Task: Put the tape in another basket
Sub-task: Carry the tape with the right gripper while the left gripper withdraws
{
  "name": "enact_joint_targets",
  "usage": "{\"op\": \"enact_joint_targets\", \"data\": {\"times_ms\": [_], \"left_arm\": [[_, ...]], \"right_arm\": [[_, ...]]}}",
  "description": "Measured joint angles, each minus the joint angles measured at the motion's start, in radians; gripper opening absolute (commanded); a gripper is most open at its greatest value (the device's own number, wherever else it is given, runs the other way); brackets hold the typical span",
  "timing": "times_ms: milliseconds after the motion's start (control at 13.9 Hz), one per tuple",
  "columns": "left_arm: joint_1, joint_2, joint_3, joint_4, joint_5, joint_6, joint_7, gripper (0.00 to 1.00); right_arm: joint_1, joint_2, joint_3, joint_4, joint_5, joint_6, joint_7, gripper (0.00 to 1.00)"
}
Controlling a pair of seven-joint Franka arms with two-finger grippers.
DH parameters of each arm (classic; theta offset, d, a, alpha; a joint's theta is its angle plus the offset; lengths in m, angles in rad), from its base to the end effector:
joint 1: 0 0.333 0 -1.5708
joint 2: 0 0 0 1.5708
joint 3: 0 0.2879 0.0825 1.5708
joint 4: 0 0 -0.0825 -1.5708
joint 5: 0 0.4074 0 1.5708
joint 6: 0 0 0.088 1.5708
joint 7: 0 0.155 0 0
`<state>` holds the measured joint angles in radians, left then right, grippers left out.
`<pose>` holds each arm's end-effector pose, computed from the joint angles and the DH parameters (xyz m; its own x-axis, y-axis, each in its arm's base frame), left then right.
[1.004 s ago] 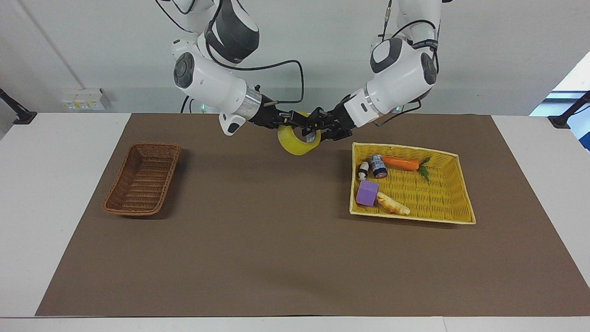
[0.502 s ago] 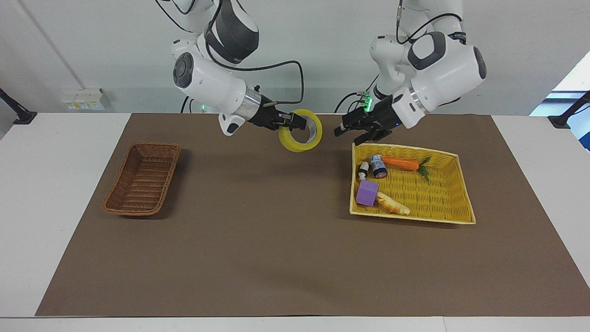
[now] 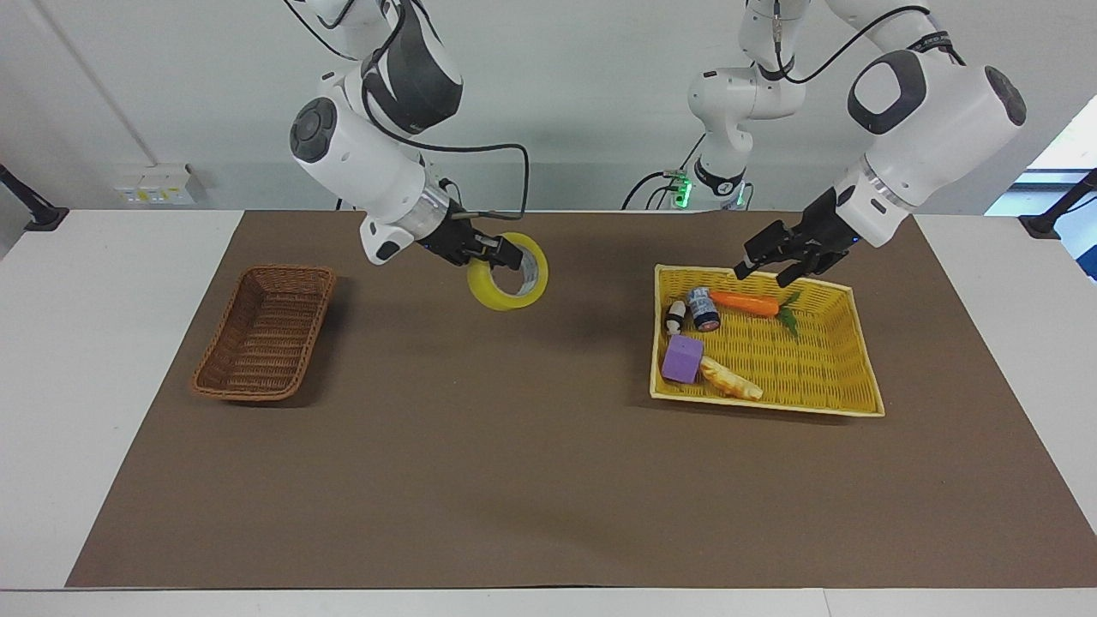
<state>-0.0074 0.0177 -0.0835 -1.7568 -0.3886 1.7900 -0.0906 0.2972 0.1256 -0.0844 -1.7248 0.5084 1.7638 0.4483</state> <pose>0.5886 -0.1037 0.4739 0.9966 0.0756 -0.0341 0.0829 -0.9250 0.3709 0.5832 0.1948 0.4291 0.9135 -0.2787 -0.2965 -0.3783 -0.8501 -0.3664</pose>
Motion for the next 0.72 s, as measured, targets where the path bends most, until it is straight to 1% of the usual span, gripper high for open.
{"op": "enact_joint_targets", "data": {"times_ms": [215,359,502,717], "left_arm": [[0.017,-0.009,0.000,0.030,0.204,-0.040,0.079,1.00],[0.025,-0.015,0.001,0.046,0.299,-0.056,0.123,1.00],[0.042,-0.017,0.004,0.071,0.358,-0.112,0.161,1.00],[0.052,-0.016,0.005,0.151,0.385,-0.240,0.171,1.00]], "right_arm": [[-0.129,0.000,-0.004,-0.016,-0.098,-0.072,-0.183,0.00],[-0.238,-0.009,-0.007,-0.053,-0.128,-0.086,-0.338,0.00],[-0.343,-0.027,-0.010,-0.111,-0.183,-0.082,-0.501,0.00],[-0.472,-0.037,-0.012,-0.202,-0.226,0.010,-0.717,0.00]]}}
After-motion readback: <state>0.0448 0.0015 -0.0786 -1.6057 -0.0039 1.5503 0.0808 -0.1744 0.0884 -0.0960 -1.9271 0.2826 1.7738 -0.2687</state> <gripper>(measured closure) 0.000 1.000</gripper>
